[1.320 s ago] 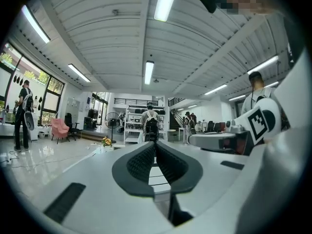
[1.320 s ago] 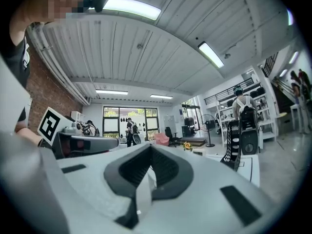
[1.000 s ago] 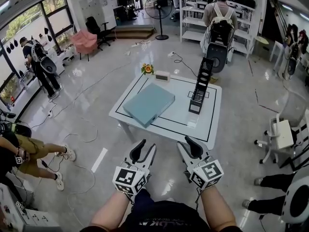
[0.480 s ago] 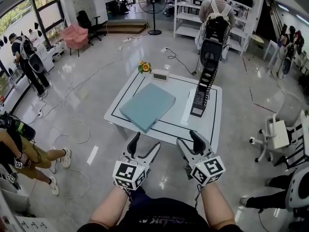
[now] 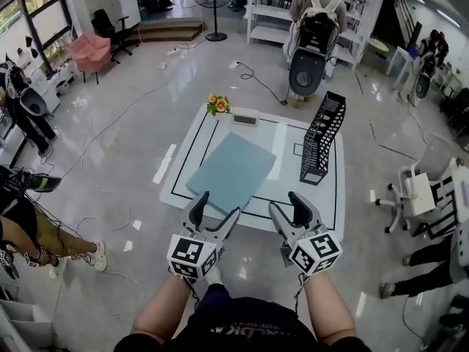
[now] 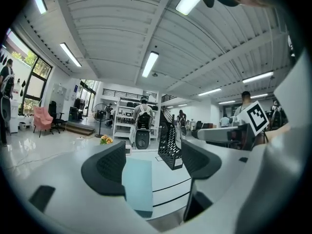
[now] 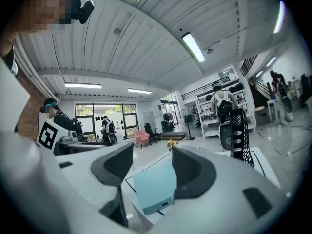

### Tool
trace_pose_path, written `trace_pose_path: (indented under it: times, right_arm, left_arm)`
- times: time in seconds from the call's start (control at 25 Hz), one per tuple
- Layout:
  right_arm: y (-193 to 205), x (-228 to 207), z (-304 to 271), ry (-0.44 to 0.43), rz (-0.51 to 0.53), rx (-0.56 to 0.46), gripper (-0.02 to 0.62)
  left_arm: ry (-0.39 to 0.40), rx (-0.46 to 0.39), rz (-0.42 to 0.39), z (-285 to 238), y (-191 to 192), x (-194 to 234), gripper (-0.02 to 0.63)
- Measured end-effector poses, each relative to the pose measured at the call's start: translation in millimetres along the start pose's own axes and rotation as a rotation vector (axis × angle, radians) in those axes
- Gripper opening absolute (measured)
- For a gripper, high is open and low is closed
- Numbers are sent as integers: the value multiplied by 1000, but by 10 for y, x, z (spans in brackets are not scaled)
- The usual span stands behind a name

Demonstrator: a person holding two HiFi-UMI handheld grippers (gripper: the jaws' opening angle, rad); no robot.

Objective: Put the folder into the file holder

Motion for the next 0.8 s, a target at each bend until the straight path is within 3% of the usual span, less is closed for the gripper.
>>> trace_pose_path:
  times: [0.44, 0.8]
  right_arm:
    - [-19, 175, -673, 150, -68, 10, 236]
    - [57, 139, -955, 236, -103, 28, 236]
  left_arm:
    - [117, 53, 3, -196, -88, 983, 347]
    - [186, 90, 13, -365, -25, 1358, 348]
Point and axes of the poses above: the fingertips, and each gripper's own axes: z backward along the fingers, x to its left, y out of its underside, the point moved 4 cm from there along z, backward along the fingers, and after that the axes turned 7 degrees about y, right-handed, at the moved point
